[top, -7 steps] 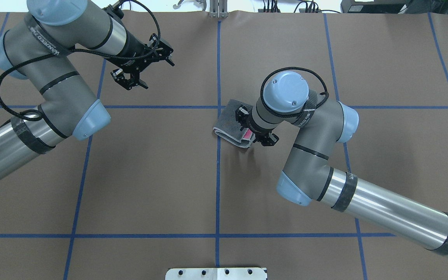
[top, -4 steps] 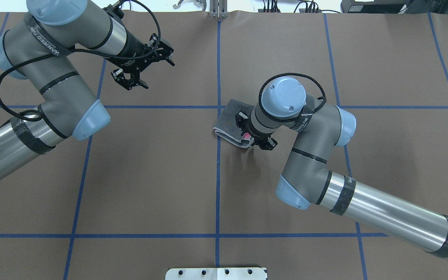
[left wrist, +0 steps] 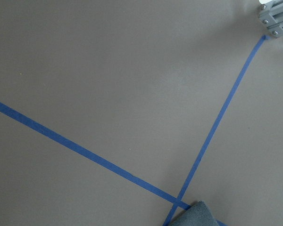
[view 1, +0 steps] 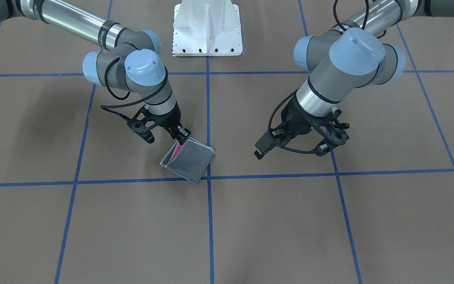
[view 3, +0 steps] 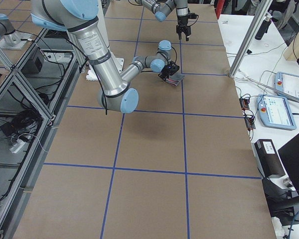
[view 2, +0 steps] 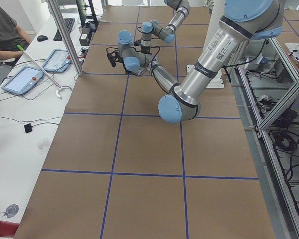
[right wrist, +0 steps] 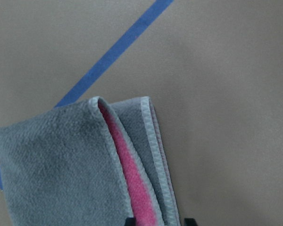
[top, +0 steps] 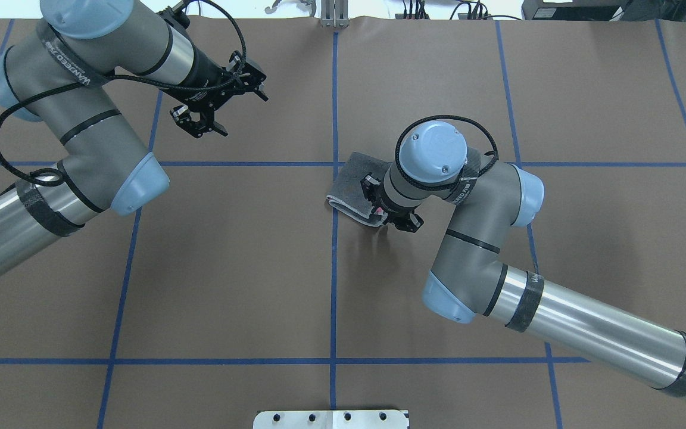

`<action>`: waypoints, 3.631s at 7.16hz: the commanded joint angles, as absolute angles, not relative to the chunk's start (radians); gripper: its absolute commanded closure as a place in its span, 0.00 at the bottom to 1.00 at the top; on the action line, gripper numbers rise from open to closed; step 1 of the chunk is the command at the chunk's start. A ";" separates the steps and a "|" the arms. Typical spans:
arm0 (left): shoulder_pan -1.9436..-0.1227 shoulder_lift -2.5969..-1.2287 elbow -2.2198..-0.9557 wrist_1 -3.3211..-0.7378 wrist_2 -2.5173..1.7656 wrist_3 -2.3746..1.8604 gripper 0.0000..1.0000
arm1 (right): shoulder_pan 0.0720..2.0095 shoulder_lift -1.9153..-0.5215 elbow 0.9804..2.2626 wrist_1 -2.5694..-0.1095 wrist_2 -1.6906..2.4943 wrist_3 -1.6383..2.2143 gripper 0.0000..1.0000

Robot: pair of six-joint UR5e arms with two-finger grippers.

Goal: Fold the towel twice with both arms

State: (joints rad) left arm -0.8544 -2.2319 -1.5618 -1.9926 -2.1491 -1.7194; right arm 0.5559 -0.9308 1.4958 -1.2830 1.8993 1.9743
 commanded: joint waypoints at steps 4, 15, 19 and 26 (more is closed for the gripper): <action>-0.854 -2.232 -1.566 -1.993 -2.149 -1.723 0.00 | 0.555 -0.936 1.500 -1.263 1.901 1.977 1.00; -0.856 -2.233 -1.577 -1.991 -2.149 -1.727 0.00 | 0.565 -1.000 1.608 -1.262 1.933 1.997 1.00; -0.854 -2.232 -1.582 -1.991 -2.149 -1.727 0.00 | 0.548 -1.006 1.606 -1.256 1.928 2.019 1.00; -0.853 -2.232 -1.580 -1.991 -2.149 -1.727 0.00 | 0.502 -1.032 1.632 -1.255 1.882 2.045 0.00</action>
State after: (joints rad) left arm -0.8530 -2.2320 -1.5800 -1.9911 -2.1491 -1.7279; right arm 0.5142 -1.0236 1.6273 -1.2553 1.9056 2.0403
